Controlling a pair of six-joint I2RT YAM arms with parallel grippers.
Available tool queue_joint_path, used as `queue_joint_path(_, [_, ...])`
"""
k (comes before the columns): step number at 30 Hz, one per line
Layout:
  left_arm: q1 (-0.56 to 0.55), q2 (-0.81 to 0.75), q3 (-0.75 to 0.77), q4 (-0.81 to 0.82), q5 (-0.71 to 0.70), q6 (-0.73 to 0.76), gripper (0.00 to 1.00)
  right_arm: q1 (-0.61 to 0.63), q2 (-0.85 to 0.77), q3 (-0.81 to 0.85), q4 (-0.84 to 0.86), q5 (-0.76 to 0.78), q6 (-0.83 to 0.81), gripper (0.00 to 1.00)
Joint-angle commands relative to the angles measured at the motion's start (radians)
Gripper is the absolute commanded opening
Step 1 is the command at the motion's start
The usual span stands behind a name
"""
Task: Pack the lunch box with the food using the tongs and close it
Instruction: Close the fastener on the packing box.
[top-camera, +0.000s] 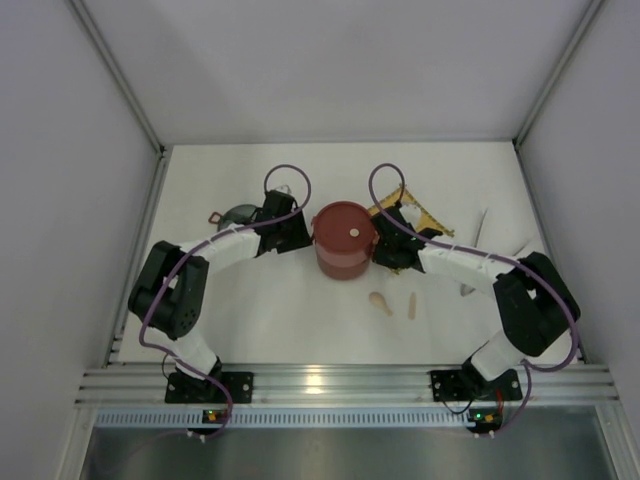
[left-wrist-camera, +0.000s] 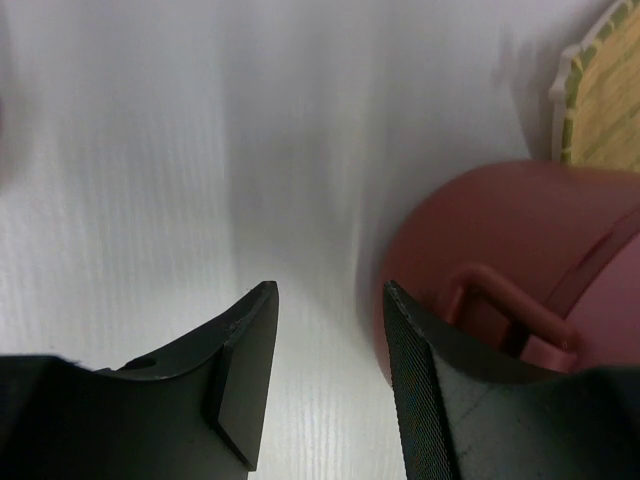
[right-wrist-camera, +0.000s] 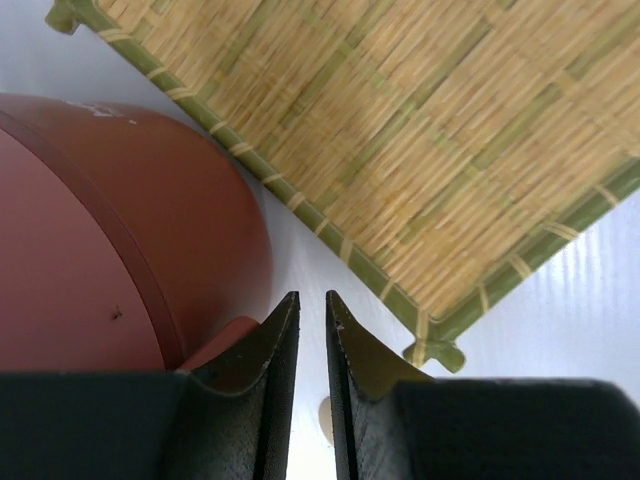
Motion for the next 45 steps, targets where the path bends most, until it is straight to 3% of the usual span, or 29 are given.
queue_joint_path(1, [-0.06, -0.013, -0.022, 0.075, 0.1, -0.04, 0.51, 0.003, 0.025, 0.066, 0.165, -0.079, 0.011, 0.17])
queue_joint_path(10, [-0.075, -0.007, 0.01, 0.039, 0.071, -0.038, 0.51, 0.001, 0.043, 0.101, 0.127, -0.061, -0.012, 0.17])
queue_joint_path(18, [-0.075, -0.071, 0.001, -0.115, -0.133, -0.055, 0.51, -0.048, -0.023, 0.044, 0.065, -0.036, -0.004, 0.18])
queue_joint_path(31, [-0.072, -0.242, -0.074, -0.227, -0.308, -0.115, 0.5, -0.138, -0.036, 0.087, 0.017, -0.044, -0.079, 0.19])
queue_joint_path(45, [-0.071, -0.411, -0.098, -0.25, -0.323, -0.116, 0.51, -0.141, 0.207, 0.432, -0.061, -0.2, -0.285, 0.21])
